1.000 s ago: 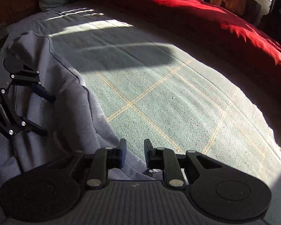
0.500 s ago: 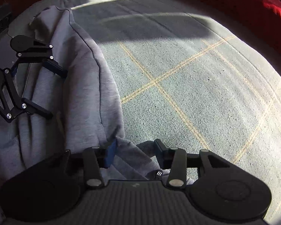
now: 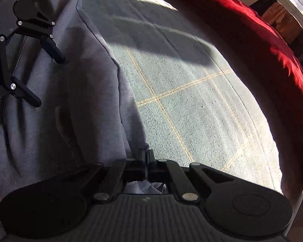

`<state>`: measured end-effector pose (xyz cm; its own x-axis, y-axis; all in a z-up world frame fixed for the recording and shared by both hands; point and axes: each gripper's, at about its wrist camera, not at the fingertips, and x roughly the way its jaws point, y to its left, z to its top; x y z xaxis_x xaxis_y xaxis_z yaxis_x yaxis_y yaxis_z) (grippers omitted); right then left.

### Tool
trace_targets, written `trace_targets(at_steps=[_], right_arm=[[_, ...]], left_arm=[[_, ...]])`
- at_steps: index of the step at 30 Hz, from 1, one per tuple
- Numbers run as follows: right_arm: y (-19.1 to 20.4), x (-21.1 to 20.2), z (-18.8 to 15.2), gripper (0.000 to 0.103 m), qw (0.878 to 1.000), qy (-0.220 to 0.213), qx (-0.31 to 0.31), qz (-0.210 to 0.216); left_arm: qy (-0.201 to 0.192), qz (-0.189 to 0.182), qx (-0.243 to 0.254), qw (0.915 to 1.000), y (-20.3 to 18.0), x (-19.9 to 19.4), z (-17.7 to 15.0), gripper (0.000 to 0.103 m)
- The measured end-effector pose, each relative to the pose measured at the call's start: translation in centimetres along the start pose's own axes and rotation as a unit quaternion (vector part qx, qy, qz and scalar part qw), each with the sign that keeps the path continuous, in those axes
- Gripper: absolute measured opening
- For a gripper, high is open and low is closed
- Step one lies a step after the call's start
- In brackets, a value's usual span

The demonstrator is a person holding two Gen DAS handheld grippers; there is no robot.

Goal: Fold clothes

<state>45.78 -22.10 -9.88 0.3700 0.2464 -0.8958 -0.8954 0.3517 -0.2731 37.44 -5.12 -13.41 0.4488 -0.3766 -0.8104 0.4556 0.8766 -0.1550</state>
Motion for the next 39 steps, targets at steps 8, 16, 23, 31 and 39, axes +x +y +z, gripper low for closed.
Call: trace_targets(at_steps=[8, 16, 23, 31, 39], right_arm=[[-2.9, 1.7, 1.0, 0.0, 0.994, 0.025, 0.024, -0.108], [-5.8, 1.3, 0.8, 0.048, 0.987, -0.043, 0.134, 0.076], [-5.1, 4.0, -1.0, 0.048, 0.98, -0.015, 0.141, 0.137], [-4.3, 4.2, -1.8, 0.048, 0.981, -0.033, 0.138, 0.134], [-4.3, 4.4, -2.9, 0.048, 0.977, -0.059, 0.156, 0.135]], left_arm=[[-0.016, 0.0, -0.008, 0.9998, 0.6, -2.1, -0.4, 0.081], [-0.023, -0.008, -0.006, 0.9997, 1.4, -2.7, -0.2, 0.081], [-0.026, 0.035, 0.086, 0.9954, 4.9, -2.1, 3.5, 0.08], [0.033, 0.019, 0.158, 0.9866, 10.3, 1.8, 7.4, 0.059], [0.125, -0.013, 0.228, 0.9655, 9.4, 3.2, 6.3, 0.057]])
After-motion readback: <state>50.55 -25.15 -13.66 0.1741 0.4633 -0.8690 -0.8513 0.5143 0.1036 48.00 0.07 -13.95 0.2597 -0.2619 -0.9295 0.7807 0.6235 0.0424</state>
